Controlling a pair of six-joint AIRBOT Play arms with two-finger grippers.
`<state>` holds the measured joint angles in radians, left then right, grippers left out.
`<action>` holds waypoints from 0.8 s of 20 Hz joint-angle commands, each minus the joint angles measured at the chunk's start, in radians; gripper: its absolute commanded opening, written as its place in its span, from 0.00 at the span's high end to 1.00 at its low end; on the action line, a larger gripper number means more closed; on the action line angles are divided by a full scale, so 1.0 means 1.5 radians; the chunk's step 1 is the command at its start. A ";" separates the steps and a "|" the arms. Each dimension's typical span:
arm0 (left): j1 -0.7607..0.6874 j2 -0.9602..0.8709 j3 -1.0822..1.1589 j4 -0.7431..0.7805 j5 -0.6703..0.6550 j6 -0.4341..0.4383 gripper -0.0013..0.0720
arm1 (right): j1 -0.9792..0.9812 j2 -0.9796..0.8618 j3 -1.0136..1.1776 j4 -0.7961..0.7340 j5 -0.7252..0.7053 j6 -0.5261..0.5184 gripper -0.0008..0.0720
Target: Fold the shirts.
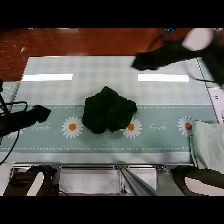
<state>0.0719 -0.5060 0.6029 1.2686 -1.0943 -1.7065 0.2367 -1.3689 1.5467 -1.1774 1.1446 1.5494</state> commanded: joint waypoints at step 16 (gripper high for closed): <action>-0.183 -0.597 0.053 -0.572 0.111 0.485 0.94 | -0.114 0.348 -0.732 0.146 -0.165 0.039 0.43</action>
<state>-0.1905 -1.2346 0.5396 0.4377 -0.8444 -1.0595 -0.0395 -0.8539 0.4820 -0.9802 0.9825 1.5379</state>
